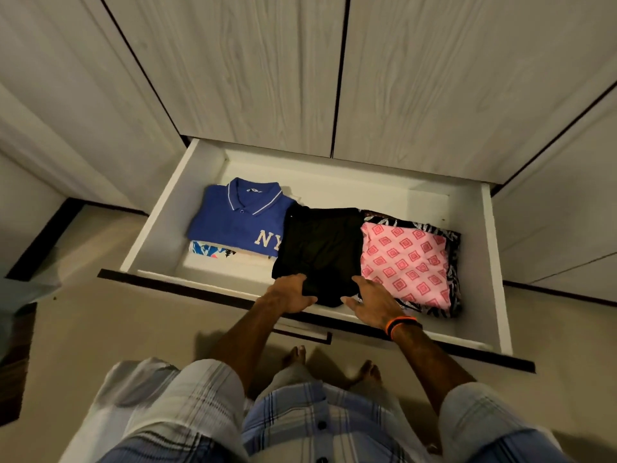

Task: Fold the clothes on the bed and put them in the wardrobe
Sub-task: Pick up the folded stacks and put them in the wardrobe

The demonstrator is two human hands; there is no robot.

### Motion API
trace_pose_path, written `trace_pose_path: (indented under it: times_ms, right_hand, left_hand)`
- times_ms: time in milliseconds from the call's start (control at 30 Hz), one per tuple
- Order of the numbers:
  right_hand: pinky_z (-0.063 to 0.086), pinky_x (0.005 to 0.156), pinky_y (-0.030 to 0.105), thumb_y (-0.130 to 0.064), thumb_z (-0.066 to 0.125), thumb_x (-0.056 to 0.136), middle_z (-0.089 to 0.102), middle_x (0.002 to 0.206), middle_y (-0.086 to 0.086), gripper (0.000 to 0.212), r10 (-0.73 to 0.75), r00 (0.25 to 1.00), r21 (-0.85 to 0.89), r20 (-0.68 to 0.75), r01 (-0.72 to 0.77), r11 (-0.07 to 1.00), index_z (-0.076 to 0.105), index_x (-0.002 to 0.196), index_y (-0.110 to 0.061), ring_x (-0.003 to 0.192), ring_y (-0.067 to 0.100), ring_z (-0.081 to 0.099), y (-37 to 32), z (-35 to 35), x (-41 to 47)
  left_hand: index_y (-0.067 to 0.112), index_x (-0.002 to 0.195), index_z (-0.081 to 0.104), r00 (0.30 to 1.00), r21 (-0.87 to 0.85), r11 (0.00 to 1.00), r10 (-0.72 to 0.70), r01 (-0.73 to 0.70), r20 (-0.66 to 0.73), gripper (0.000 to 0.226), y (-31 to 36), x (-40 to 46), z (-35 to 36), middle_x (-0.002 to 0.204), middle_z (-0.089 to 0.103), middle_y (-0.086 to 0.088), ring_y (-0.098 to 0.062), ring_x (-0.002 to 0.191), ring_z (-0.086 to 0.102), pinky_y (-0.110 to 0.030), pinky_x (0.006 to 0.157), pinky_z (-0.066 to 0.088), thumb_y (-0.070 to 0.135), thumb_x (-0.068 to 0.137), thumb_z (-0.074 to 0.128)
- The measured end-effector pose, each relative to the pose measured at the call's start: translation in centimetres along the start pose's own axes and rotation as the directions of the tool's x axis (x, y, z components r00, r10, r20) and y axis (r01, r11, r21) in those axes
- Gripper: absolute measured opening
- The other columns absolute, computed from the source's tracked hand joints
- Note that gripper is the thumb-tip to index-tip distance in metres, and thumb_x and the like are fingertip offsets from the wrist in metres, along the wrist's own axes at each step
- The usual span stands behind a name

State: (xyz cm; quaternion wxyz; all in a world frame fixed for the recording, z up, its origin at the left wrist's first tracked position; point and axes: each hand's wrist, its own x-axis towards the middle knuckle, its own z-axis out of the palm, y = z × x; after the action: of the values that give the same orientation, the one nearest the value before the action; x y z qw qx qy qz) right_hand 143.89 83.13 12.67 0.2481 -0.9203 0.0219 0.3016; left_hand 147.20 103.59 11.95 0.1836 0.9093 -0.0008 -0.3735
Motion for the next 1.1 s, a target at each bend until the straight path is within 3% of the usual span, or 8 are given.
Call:
trace_pose_path:
  times_ms: [400, 533, 700, 867, 1100]
  right_hand:
    - [0.039, 0.108, 0.042, -0.045, 0.05, 0.099, 0.052, 0.14, 0.017, 0.059, 0.03, 0.995, -0.117, -0.094, -0.041, 0.992, 0.039, 0.145, -0.01, 0.129, 0.033, 0.048, -3.0, 4.5, -4.1]
    - [0.039, 0.108, 0.042, -0.044, 0.051, 0.098, 0.051, 0.14, 0.017, 0.058, 0.039, 0.993, -0.129, -0.115, -0.053, 0.99, 0.039, 0.144, -0.01, 0.129, 0.033, 0.047, -2.9, 6.2, -5.4]
    - [0.026, 0.118, 0.042, -0.039, 0.052, 0.098, 0.027, 0.158, 0.016, 0.069, -0.002, 0.992, -0.246, -0.127, -0.03, 0.969, 0.025, 0.153, -0.008, 0.146, 0.031, 0.025, -2.4, 8.4, -6.5]
    - [0.006, 0.122, 0.046, -0.035, 0.052, 0.097, -0.011, 0.163, 0.016, 0.087, 0.028, 0.995, -0.385, -0.1, -0.064, 0.921, -0.005, 0.156, -0.01, 0.151, 0.032, -0.007, -2.0, 10.8, -7.7]
    - [0.006, 0.121, 0.051, -0.035, 0.059, 0.093, -0.021, 0.161, 0.014, 0.098, 0.063, 0.994, -0.398, -0.084, -0.091, 0.913, -0.014, 0.155, -0.015, 0.15, 0.033, -0.013, -1.8, 11.7, -8.2]
  left_hand:
    - [0.015, 0.147, 0.036, 0.998, 0.096, 0.993, 0.07, -0.07, 0.003, 0.066, -5.0, -3.1, 0.6, 0.145, 0.047, -0.012, -0.029, 0.131, 0.046, -0.041, 0.109, 0.041, 0.045, 0.093, 0.06]
    - [0.016, 0.149, 0.033, 0.994, 0.135, 0.986, 0.105, -0.1, -0.035, 0.069, -6.1, -4.6, 2.1, 0.151, 0.04, -0.011, -0.029, 0.137, 0.039, -0.043, 0.112, 0.037, 0.043, 0.092, 0.062]
    - [0.019, 0.156, 0.017, 0.985, 0.306, 0.941, 0.167, -0.145, -0.047, 0.082, -7.0, -5.5, 3.7, 0.164, 0.01, -0.007, -0.03, 0.15, 0.009, -0.048, 0.121, 0.017, 0.048, 0.092, 0.06]
    - [0.018, 0.157, 0.0, 0.982, 0.397, 0.904, 0.185, -0.159, -0.027, 0.093, -7.7, -6.9, 5.3, 0.164, -0.013, -0.008, -0.032, 0.151, -0.006, -0.05, 0.12, 0.013, 0.048, 0.092, 0.06]
    - [0.019, 0.156, -0.009, 0.982, 0.393, 0.903, 0.189, -0.172, -0.004, 0.104, -8.3, -7.3, 6.6, 0.161, -0.025, -0.007, -0.033, 0.149, -0.014, -0.055, 0.118, 0.015, 0.048, 0.089, 0.065]
